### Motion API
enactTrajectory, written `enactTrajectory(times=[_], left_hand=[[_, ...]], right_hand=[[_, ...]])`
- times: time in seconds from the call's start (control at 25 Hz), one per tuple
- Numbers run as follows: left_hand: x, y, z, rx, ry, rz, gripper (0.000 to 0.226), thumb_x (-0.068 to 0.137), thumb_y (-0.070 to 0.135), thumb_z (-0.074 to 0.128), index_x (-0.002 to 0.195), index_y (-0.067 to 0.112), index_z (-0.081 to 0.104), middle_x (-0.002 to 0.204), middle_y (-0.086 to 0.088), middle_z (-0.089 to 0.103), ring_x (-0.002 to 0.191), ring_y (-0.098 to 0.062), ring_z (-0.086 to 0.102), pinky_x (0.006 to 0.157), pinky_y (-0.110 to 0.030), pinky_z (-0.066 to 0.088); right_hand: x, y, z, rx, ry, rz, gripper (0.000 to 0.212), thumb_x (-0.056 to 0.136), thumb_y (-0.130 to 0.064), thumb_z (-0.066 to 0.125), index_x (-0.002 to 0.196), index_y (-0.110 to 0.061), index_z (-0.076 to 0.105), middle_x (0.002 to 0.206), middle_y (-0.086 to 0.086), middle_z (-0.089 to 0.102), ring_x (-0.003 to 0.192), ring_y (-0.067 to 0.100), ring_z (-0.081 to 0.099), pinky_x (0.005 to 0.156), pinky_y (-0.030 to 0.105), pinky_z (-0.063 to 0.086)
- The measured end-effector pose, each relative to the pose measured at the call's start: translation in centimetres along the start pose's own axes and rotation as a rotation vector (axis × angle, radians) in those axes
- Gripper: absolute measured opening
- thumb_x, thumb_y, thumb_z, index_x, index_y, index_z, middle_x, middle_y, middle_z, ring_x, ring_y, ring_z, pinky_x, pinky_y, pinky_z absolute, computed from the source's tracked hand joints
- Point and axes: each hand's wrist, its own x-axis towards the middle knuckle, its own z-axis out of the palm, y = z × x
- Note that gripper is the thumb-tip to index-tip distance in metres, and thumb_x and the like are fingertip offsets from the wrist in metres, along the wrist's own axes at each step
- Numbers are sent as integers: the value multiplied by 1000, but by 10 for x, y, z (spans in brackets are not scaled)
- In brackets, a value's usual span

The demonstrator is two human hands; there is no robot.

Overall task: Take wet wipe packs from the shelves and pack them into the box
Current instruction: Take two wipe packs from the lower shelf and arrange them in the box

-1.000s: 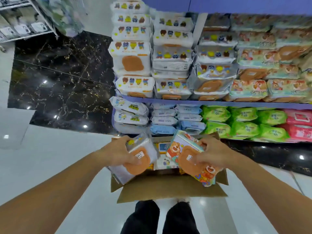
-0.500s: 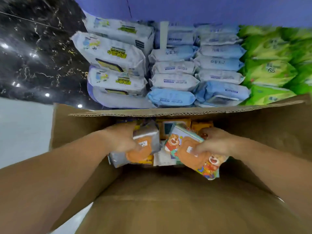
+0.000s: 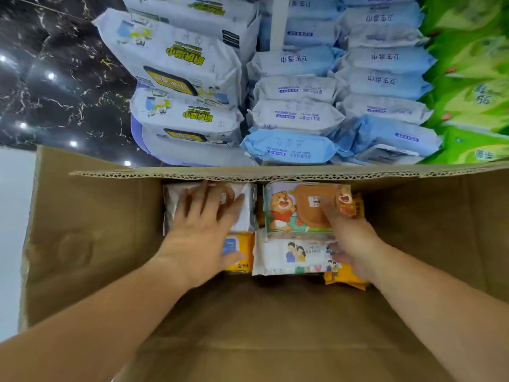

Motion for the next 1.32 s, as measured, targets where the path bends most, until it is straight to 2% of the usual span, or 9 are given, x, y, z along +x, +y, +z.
enactTrajectory(times=[0.12, 0.2, 0.44, 0.52, 0.72, 0.88, 1.04, 1.12, 1.32], left_hand=[[13, -16, 3, 122, 5, -24, 121, 45, 10, 89, 152, 20, 32, 131, -19, 46, 120, -44, 44, 101, -68, 41], [17, -29, 4, 169, 11, -21, 122, 50, 12, 93, 153, 20, 27, 134, -18, 44, 119, -42, 43, 101, -64, 41], [20, -11, -5, 74, -115, -105, 111, 62, 20, 85, 158, 21, 29, 143, -11, 40, 128, -36, 43, 110, -53, 38], [16, -6, -22, 14, -67, -119, 104, 58, 29, 89, 150, 15, 44, 134, -15, 52, 121, -41, 53, 106, -54, 44], [-6, 22, -63, -290, -220, -241, 81, 83, 47, 68, 151, 20, 35, 149, -8, 36, 141, -32, 35, 112, -45, 37], [-17, 32, -93, -859, -314, -524, 69, 86, 44, 66, 148, 29, 37, 151, -1, 39, 130, -24, 50, 105, -41, 47], [-33, 37, -162, -1055, -392, -720, 60, 92, 55, 54, 145, 28, 46, 138, 1, 59, 120, -24, 59, 103, -39, 46], [-41, 41, -204, -1087, -468, -758, 63, 86, 65, 47, 138, 31, 53, 132, 2, 63, 117, -24, 61, 104, -40, 46], [-62, 58, -336, -1202, -473, -651, 60, 71, 77, 44, 114, 40, 64, 122, 3, 69, 110, -21, 66, 102, -47, 51]], right_hand=[[7, -1, 14, 51, -110, -117, 40, 82, -65, 68, 96, -29, 58, 108, -3, 68, 100, 29, 68, 94, 48, 56], [12, -5, 26, 30, -95, -194, 39, 85, -64, 64, 98, -28, 57, 105, -4, 67, 98, 25, 67, 93, 47, 56], [12, 0, 35, -226, -8, -160, 79, 83, -81, 43, 125, -15, 53, 118, 12, 62, 100, 34, 64, 67, 33, 44], [2, -8, 30, -302, 50, -136, 85, 78, -82, 43, 128, -14, 51, 122, 14, 60, 105, 38, 63, 72, 39, 49], [-48, -10, 29, -293, 144, -216, 66, 88, -58, 57, 137, -16, 42, 139, 12, 46, 126, 36, 49, 103, 50, 44], [-104, -8, 12, -166, -97, -258, 57, 91, -66, 51, 141, -37, 45, 141, -1, 55, 128, 27, 51, 102, 41, 43], [-174, -27, -27, 8, -199, -238, 56, 98, -58, 45, 147, -32, 44, 144, -4, 51, 123, 16, 52, 106, 36, 35], [-213, -41, -50, 63, -214, -248, 49, 102, -49, 45, 146, -30, 47, 137, -7, 53, 113, 11, 51, 105, 33, 35], [-332, -76, -130, 94, -153, -337, 50, 102, -50, 44, 149, -33, 43, 152, -8, 44, 132, 11, 42, 109, 31, 33]])
